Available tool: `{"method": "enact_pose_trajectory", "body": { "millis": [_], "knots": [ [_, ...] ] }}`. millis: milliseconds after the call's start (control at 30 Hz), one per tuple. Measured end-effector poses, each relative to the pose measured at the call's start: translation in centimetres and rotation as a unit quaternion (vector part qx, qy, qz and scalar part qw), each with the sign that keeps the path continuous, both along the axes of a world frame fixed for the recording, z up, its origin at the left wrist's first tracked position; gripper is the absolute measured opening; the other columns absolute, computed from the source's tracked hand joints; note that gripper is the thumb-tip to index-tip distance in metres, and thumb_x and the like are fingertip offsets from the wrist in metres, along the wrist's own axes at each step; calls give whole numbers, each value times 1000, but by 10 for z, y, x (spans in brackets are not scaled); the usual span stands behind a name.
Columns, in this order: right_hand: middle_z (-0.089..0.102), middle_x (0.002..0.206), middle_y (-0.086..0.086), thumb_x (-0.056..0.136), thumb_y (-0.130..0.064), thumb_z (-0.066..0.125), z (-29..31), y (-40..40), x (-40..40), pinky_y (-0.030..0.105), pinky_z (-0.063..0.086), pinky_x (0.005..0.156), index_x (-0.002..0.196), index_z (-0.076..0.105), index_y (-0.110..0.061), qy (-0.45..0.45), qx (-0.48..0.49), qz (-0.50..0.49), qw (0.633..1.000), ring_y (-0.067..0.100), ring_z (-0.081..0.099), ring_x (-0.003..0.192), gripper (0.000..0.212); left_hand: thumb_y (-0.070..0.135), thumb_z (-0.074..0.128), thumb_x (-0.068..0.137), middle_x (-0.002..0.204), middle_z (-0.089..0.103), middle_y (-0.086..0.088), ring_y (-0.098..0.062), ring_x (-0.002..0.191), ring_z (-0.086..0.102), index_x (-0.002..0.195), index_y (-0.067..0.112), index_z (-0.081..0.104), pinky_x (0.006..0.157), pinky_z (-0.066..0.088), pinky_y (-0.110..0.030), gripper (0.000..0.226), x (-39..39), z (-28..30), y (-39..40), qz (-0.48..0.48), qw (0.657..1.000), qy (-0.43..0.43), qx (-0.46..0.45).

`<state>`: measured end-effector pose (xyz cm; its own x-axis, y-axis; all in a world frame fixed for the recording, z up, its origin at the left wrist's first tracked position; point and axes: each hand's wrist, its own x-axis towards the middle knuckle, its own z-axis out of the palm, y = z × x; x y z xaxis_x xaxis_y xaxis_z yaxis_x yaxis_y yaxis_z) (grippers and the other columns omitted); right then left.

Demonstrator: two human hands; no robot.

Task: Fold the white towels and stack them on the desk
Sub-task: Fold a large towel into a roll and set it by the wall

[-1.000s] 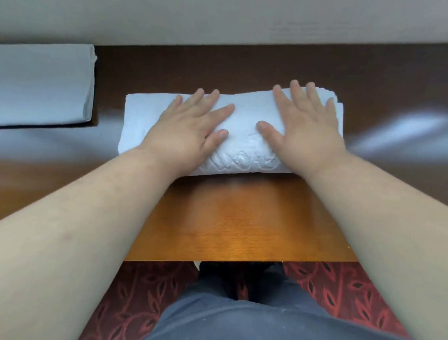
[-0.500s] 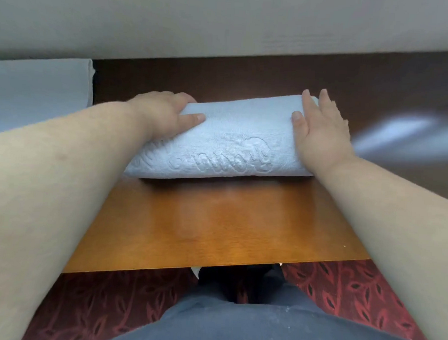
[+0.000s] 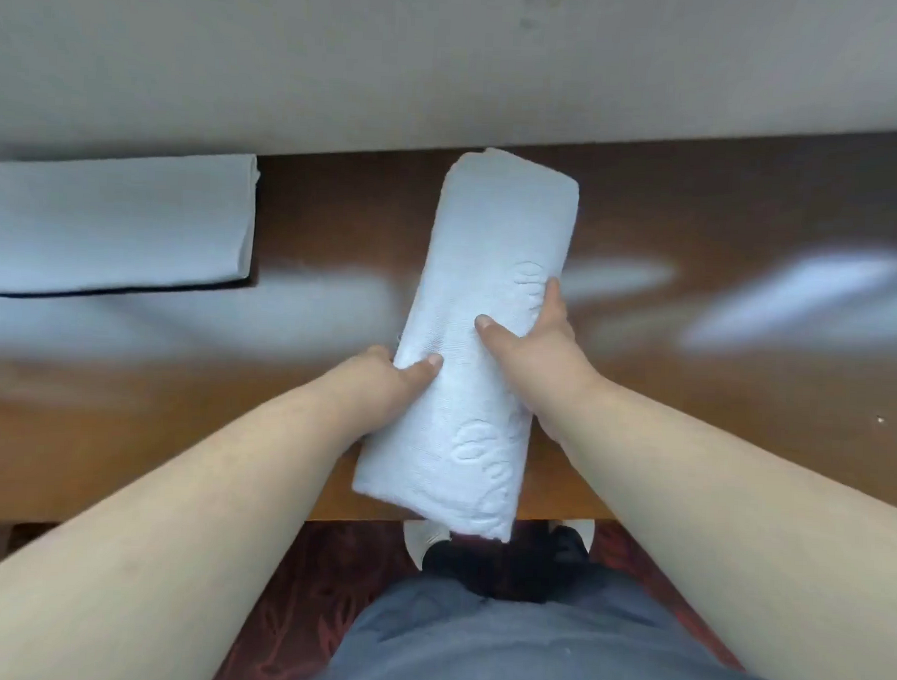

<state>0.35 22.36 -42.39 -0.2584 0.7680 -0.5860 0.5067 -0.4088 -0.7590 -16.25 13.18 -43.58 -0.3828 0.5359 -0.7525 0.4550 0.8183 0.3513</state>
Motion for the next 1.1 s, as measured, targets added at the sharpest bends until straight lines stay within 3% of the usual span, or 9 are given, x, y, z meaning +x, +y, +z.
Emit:
{"method": "enact_pose_trajectory", "body": {
  "millis": [67,200,367,533,667,800,900,1033,1100],
  "knots": [
    [47,146,-4,85,-41,73,0,12,2,38,42,109,155,20,-31,-3,3,51,999,16,53,127,89,72,52,82,112,66,2,-19,96,64,129,16,52,90,50,-35,73,18,-5,-14,48,997,-50,17],
    [67,121,-7,82,-36,76,-4,19,7,41,52,99,133,49,-28,55,-6,71,996,12,67,107,58,75,50,81,118,64,2,-21,102,62,131,14,49,93,49,-37,79,31,-7,-22,92,995,-36,32],
    [72,112,-8,81,-43,77,-11,0,26,40,54,96,121,59,-28,55,-21,65,996,10,70,100,47,76,53,78,117,63,-1,-23,102,62,129,11,45,95,49,-41,83,36,-3,-22,134,990,-37,24],
    [75,103,-10,76,-51,79,-13,-17,51,26,57,72,125,56,-25,43,-124,82,988,8,73,86,61,76,57,76,104,61,7,-18,94,63,121,21,38,92,51,-40,74,41,-3,-25,183,981,-56,33],
    [72,112,-4,80,-44,79,-12,-24,49,36,56,85,132,51,-20,54,-191,61,978,17,72,96,63,74,62,74,98,61,9,-12,88,63,113,18,41,81,51,-32,72,40,-4,-24,219,971,-88,38],
    [70,119,4,85,-33,76,-8,-37,40,47,51,98,137,48,-12,105,-281,7,954,26,70,104,62,73,72,62,89,76,2,-20,79,74,105,12,67,77,56,-33,75,27,3,-30,285,943,-170,7],
    [71,120,2,92,-24,70,-3,-50,32,51,52,97,134,51,-15,138,-344,26,928,26,69,106,48,75,72,59,80,76,6,-18,72,74,102,18,67,71,56,-34,71,7,6,-37,255,954,-154,12],
    [68,124,0,92,-24,70,-4,-51,29,53,46,104,130,52,-19,122,-364,74,921,25,65,113,43,82,68,50,94,76,0,-23,82,74,112,20,66,83,57,-44,88,-4,8,-45,231,963,-136,31],
    [67,126,0,90,-27,72,-5,-47,32,55,41,108,129,54,-20,110,-371,92,918,27,62,116,43,85,67,47,89,76,5,-18,76,74,104,25,64,77,58,-40,83,0,8,-48,248,961,-116,35]
  ]
}}
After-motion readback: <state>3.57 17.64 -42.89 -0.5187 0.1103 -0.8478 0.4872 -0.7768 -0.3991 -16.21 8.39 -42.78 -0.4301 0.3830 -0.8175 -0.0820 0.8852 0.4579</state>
